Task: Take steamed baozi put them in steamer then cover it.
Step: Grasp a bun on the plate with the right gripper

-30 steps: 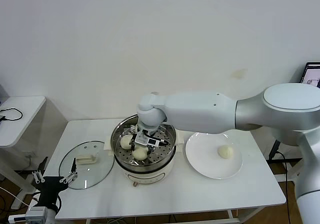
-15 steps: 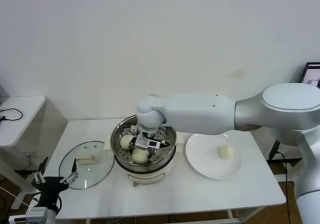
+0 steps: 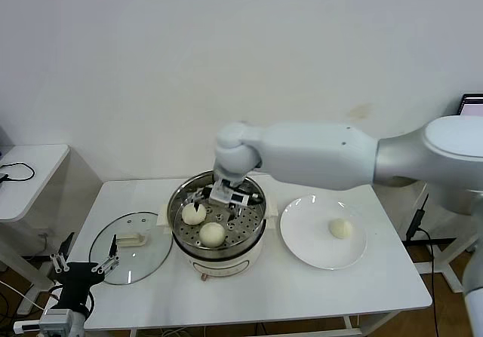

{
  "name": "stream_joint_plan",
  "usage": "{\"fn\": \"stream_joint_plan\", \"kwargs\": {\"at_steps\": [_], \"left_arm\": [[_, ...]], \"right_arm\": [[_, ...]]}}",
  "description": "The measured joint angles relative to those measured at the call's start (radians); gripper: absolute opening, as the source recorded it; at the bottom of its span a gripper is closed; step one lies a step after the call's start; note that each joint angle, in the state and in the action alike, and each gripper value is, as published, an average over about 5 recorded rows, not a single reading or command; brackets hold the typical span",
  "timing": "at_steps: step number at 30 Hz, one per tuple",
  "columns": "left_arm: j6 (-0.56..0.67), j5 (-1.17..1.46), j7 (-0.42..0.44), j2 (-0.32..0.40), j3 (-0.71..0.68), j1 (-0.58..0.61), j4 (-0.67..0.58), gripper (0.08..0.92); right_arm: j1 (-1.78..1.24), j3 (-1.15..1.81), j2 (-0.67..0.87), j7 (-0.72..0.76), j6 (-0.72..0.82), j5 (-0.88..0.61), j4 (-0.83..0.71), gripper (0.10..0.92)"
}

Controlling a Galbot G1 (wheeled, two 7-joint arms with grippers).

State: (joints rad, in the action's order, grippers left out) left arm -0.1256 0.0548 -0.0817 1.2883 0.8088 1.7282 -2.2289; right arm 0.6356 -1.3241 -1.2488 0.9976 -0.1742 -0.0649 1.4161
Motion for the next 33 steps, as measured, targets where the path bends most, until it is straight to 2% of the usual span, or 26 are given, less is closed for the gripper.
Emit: {"fn": "stream_joint_plan", "kwargs": {"at_steps": [9,17,25,33], "left_arm": [[-0.002,-0.003,0.001,-0.022,-0.019,-0.015,0.016,0.823],[-0.006,-0.002,0.002,-0.035,-0.036,-0.025,0.022,0.823],[-0.008,-0.005,0.001,-0.037,-0.041,-0.022,0.03,0.823],[-0.008,-0.011,0.001,-0.03,-0.032,-0.006,0.028,0.823]], "right_arm": [[0.006,0.044,0.222,0.014,0.198,-0.07,0.083,0.823],[-0.037,0.069,0.45,0.014,0.354,-0.074,0.143,0.823],[-0.167,0.135,0.615,0.025,0.422,-0.002,0.121,0.823],[-0.364,0.273,0.665,0.026,0.441,0.092,0.037,0.823]]}}
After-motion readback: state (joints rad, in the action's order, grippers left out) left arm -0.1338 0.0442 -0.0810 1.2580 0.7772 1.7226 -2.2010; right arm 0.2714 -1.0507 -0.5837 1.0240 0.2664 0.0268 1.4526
